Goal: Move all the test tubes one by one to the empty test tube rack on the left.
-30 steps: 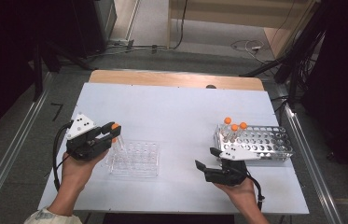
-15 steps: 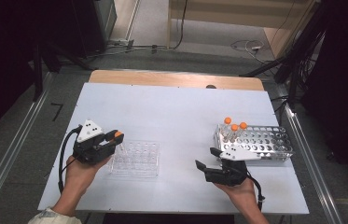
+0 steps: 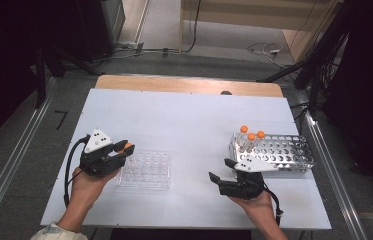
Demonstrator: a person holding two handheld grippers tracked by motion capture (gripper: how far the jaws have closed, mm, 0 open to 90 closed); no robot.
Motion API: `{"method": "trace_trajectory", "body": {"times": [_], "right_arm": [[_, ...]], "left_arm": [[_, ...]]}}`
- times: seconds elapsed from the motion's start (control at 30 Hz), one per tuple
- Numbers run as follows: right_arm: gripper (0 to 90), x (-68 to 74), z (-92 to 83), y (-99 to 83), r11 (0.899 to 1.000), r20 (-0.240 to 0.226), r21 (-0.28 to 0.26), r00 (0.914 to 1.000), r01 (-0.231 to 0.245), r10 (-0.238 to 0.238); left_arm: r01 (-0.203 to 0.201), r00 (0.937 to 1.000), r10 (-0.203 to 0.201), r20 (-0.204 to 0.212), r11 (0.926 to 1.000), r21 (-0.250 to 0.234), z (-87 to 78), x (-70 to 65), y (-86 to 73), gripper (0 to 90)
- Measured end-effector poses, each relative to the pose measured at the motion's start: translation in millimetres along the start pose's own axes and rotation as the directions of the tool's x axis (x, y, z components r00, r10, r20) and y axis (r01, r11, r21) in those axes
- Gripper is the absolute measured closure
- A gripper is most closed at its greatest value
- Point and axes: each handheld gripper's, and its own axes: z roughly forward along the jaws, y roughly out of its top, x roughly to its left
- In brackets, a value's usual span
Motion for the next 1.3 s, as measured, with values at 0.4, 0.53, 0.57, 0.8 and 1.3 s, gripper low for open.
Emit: {"method": "trace_trajectory", "body": {"times": [0.4,0.53,0.57,0.8,1.3], "right_arm": [[27.0,-2.9,-3.6,0.7,1.0,0.011,-0.013,0.9999,-0.01,0.01],[27.0,-6.1,-7.5,0.9,1.0,0.02,-0.022,0.9997,-0.014,0.015],[27.0,-7.2,-8.6,0.9,0.999,0.021,-0.027,0.9996,-0.017,0.017],[27.1,-12.9,-14.6,1.1,0.999,0.041,-0.042,0.9986,-0.03,0.032],[27.0,-33.0,-28.8,1.0,0.995,0.12,-0.074,0.9903,-0.062,0.071]], "left_arm": [[0.018,0.9998,-0.017,0.009,0.9991,-0.04,-5.3,-2.3,3.0,53.6],[0.026,0.9995,-0.025,0.019,0.9983,-0.053,-6.4,-6.8,5.0,44.7],[0.029,0.9994,-0.028,0.019,0.998,-0.056,-6.7,-8.0,5.5,42.4],[0.056,0.9968,-0.051,0.061,0.9945,-0.089,-6.5,-16.8,6.5,33.0],[0.013,0.9929,-0.008,0.119,0.9989,-0.045,14.1,-41.6,-2.7,27.6]]}}
